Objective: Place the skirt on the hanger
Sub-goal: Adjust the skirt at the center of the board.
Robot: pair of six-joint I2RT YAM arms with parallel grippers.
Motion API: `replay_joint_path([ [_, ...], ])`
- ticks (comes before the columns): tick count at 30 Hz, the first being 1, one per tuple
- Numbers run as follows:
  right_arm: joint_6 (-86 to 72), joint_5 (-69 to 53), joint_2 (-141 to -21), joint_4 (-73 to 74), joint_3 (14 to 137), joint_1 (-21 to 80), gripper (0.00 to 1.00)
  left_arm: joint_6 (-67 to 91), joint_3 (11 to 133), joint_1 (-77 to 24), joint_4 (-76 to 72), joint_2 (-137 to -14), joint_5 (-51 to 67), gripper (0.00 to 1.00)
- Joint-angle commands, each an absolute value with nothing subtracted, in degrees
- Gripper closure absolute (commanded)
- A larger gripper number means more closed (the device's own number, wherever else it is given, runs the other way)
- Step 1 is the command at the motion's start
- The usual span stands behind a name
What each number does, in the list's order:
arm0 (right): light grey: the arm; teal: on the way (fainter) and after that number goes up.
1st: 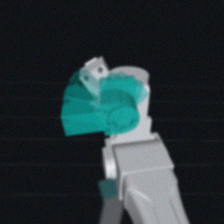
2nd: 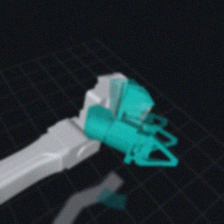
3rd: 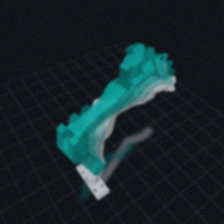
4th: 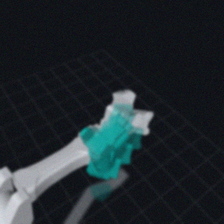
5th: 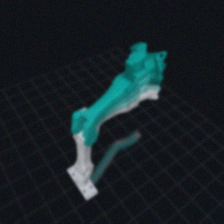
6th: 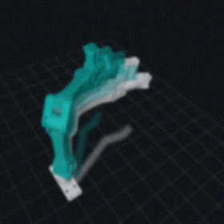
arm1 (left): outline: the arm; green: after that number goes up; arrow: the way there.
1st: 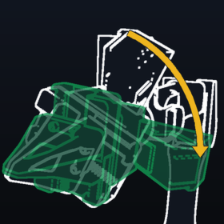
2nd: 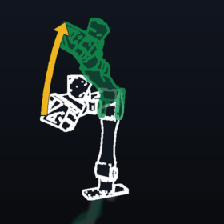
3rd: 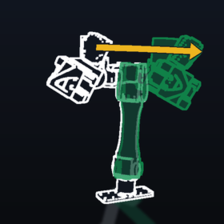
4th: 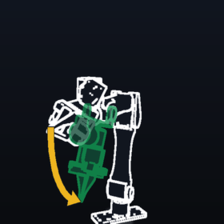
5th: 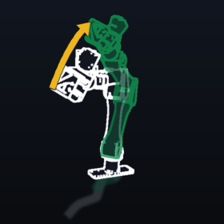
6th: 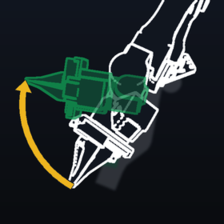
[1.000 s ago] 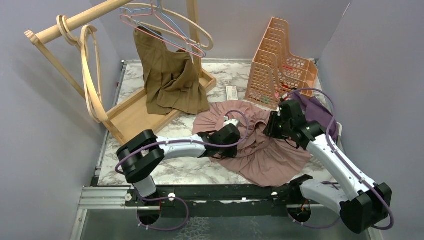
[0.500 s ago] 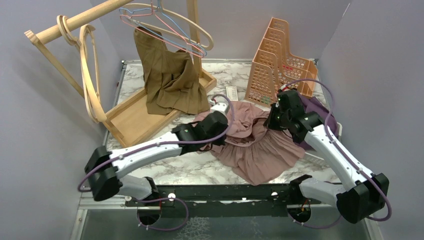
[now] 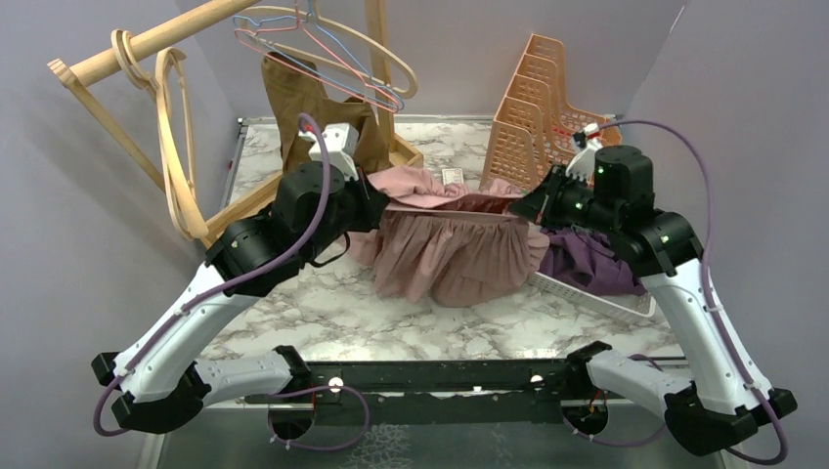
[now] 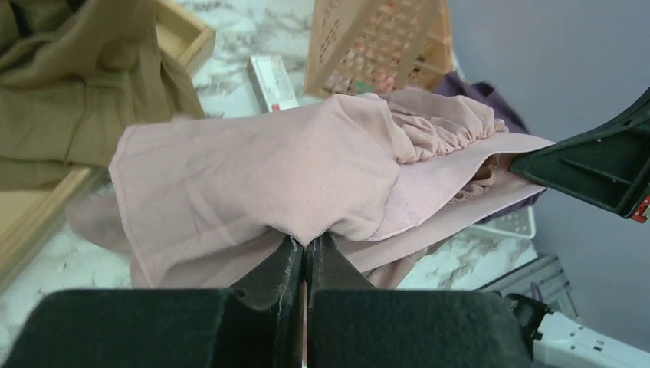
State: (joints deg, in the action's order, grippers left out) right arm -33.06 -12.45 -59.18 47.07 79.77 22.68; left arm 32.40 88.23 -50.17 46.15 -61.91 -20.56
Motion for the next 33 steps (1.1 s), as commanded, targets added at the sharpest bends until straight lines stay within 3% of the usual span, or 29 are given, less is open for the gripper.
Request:
replay_joint_path([
  [1,-35.29,-16.40,-58.90,53.85,70.89,22.68,0.99,35.42,81.05,-48.80,56.37,-61.37,-16.75,1.00],
  [4,-35.68,-19.90,-57.84,49.77,62.71,22.65,0.99,37.34,74.12,-47.13,57.08,-61.00,-11.37,0.97],
  [6,-35.67,-21.87,-58.23,45.62,57.42,22.68,0.96,38.17,69.14,-46.07,56.45,-61.28,-9.02,0.79],
  [10,-33.93,-19.27,-63.01,39.46,50.66,22.66,0.77,38.15,57.30,-42.99,49.57,-61.45,-4.57,0.55],
  [14,-31.14,-17.46,-68.06,35.71,47.96,22.73,0.66,39.54,49.70,-41.66,44.16,-61.46,-0.25,0.47],
  [18,-28.56,-16.37,-69.67,35.48,47.93,22.76,0.62,40.39,47.98,-41.65,38.47,-58.47,5.48,0.42],
  [23,-25.82,-15.22,-68.45,34.99,48.15,22.84,0.61,40.47,43.62,-41.66,31.53,-58.24,15.96,0.46],
  [25,-25.42,-14.44,-68.52,35.12,48.60,22.81,0.69,40.16,41.97,-41.71,30.82,-59.90,18.07,0.65],
  [27,-25.32,-13.96,-68.87,35.40,49.31,22.84,0.74,39.74,41.24,-41.75,30.44,-61.71,19.43,0.72],
  [30,-25.49,-13.44,-68.92,35.24,49.59,22.85,0.76,39.18,40.78,-41.80,29.59,-63.91,20.62,0.72],
  [33,-25.66,-12.91,-68.91,35.07,49.55,22.85,0.77,39.00,40.96,-41.80,29.20,-66.08,20.57,0.66],
])
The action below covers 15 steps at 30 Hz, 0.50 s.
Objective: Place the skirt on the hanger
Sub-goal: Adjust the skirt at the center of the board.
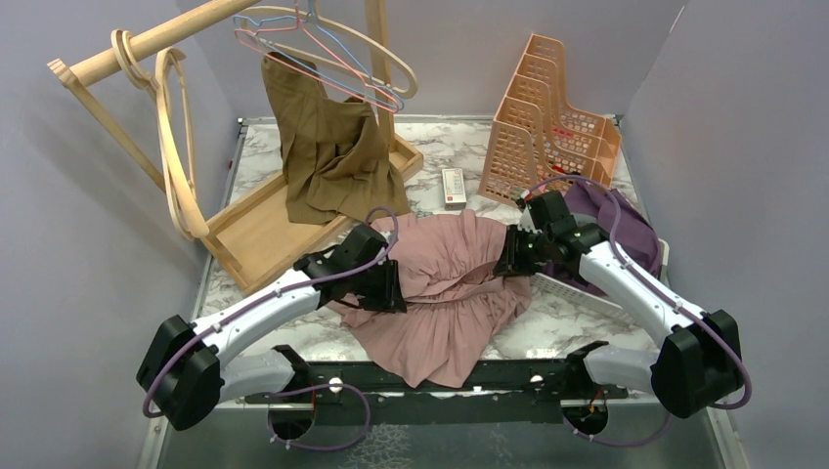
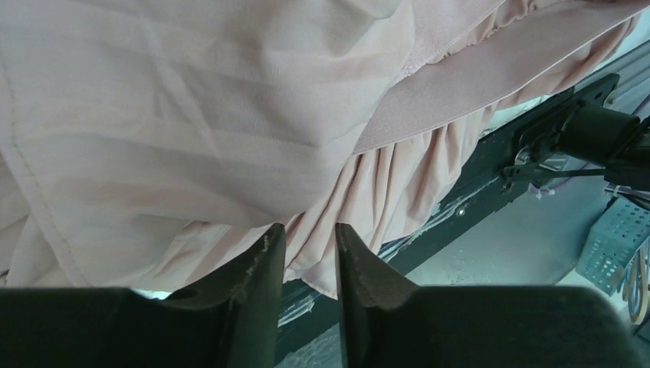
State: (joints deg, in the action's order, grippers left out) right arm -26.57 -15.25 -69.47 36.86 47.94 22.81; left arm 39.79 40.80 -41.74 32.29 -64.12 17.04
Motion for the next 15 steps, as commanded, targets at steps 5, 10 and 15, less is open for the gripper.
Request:
replay_joint_path([
  [5,-26.19,-12.11,-68.37,34.54,49.09,22.85,0.78,42.24,40.91,-41.75,27.70,-67.93,9.25,0.65],
  [10,-26.77,-11.71,-67.85,34.18,48.53,22.79,0.79,43.44,41.14,-41.75,20.69,-65.90,1.99,0.63],
  [15,-27.03,-11.61,-67.72,34.02,48.27,22.81,0.79,42.02,41.08,-41.75,18.90,-69.00,4.92,0.58],
])
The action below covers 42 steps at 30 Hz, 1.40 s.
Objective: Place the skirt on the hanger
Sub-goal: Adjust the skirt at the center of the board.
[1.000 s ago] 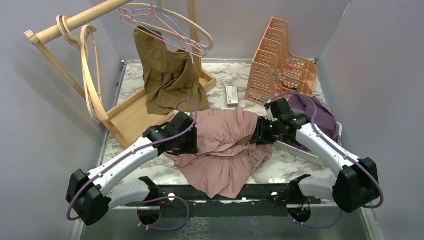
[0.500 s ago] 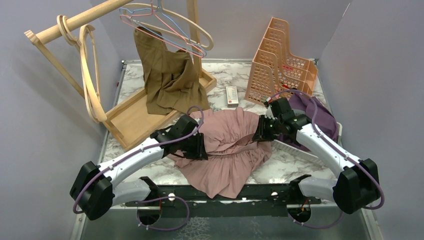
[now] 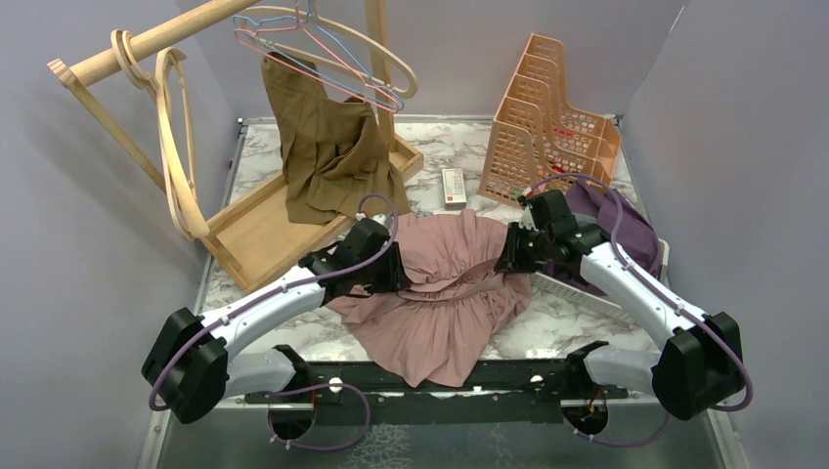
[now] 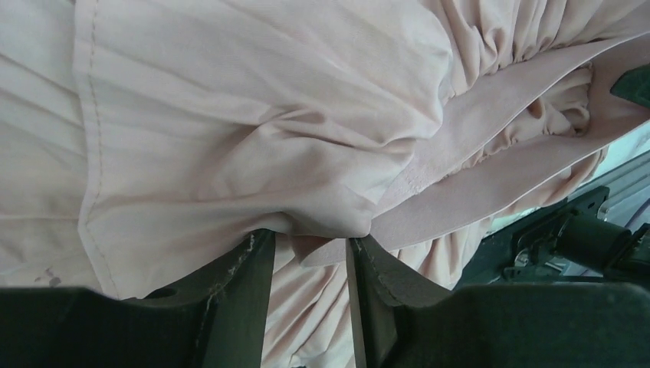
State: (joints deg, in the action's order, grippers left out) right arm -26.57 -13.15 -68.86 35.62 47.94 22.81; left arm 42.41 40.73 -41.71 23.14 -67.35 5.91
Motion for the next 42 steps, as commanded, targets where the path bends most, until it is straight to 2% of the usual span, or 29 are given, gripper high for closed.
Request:
replay_joint_path([
  [1,-27.07,-11.55,-67.69,33.94,48.25,22.79,0.79,41.68,41.02,-41.75,18.90,-70.00,6.05,0.58],
  [7,-27.07,-11.61,-67.70,33.84,48.18,22.82,0.79,38.90,40.34,-41.75,19.17,-70.69,9.89,0.57],
  [12,-27.07,-11.43,-67.50,33.84,47.96,22.81,0.79,35.97,38.84,-41.75,19.78,-65.05,13.55,0.48],
  [15,-27.16,-11.43,-67.37,33.70,47.74,22.85,0.79,35.52,37.27,-41.75,19.81,-62.51,14.66,0.47],
  [21,-27.29,-11.27,-67.37,33.66,47.58,22.82,0.79,35.94,35.85,-41.73,20.20,-62.56,13.06,0.62],
  [36,-27.69,-11.67,-65.86,33.82,47.20,22.85,0.79,42.12,35.91,-41.75,14.19,-66.93,5.43,0.76],
  [39,-27.46,-11.96,-65.57,33.97,47.59,22.80,0.81,41.81,36.03,-41.75,13.96,-67.67,5.84,0.83],
  [42,-26.72,-12.50,-65.29,34.87,48.65,22.85,0.89,40.95,37.31,-41.75,16.50,-67.84,4.47,0.98],
])
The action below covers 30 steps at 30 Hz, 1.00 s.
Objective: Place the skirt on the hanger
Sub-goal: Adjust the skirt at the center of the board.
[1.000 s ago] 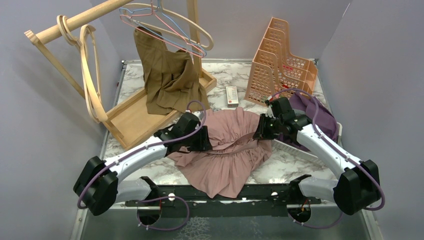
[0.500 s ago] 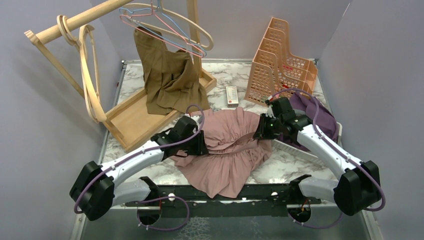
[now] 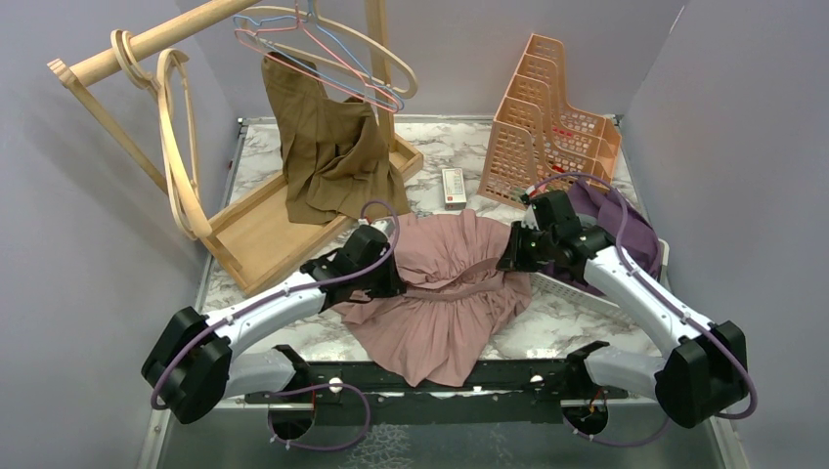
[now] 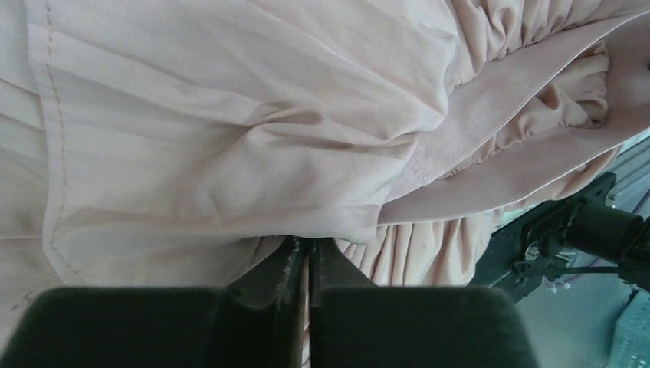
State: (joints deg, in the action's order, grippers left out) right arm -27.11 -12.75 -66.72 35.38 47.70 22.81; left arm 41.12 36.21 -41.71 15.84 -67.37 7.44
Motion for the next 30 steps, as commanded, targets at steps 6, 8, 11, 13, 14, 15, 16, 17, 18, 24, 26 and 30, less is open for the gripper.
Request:
replay_joint_path([
  [6,-24.99,-16.47,-63.00,43.41,56.87,22.83,0.99,42.42,51.15,-41.73,35.22,-62.46,1.91,1.00],
  [8,-24.33,-18.38,-62.00,47.25,61.36,22.82,0.99,43.88,56.48,-41.66,41.64,-60.41,1.74,1.00],
  [11,-23.75,-20.74,-60.67,52.14,68.39,22.80,0.99,46.00,63.71,-41.66,49.13,-58.12,1.35,1.00],
  [13,-23.36,-22.05,-61.13,55.32,73.75,22.77,0.99,46.58,69.58,-41.66,53.15,-57.15,0.54,1.00],
  [14,-23.26,-22.74,-61.57,56.95,76.44,22.81,0.99,46.77,72.66,-41.64,55.65,-57.12,-0.83,1.00],
  [15,-23.28,-23.80,-62.01,57.90,79.08,22.84,0.99,46.84,75.86,-41.60,58.09,-57.14,-2.26,1.00],
  [16,-23.42,-24.89,-62.20,58.29,81.14,22.81,0.99,46.66,79.52,-41.65,60.28,-57.32,-4.09,1.00],
  [17,-23.85,-25.75,-62.22,58.08,82.97,22.81,0.99,46.47,82.98,-41.66,62.40,-57.55,-6.05,1.00],
  [18,-24.51,-26.68,-62.16,57.59,84.17,22.82,0.99,46.18,86.22,-41.62,64.02,-57.82,-7.99,1.00],
  [24,-25.97,-21.21,-63.12,59.16,76.32,22.83,0.99,45.42,82.09,-41.63,69.85,-58.20,-6.85,1.00],
  [26,-26.11,-18.22,-63.11,57.54,68.62,22.83,0.99,45.44,70.93,-41.66,65.53,-56.93,-0.91,1.00],
  [30,-26.82,-18.77,-64.12,52.04,57.87,22.84,0.99,47.14,58.18,-41.59,59.62,-54.88,2.04,1.00],
])
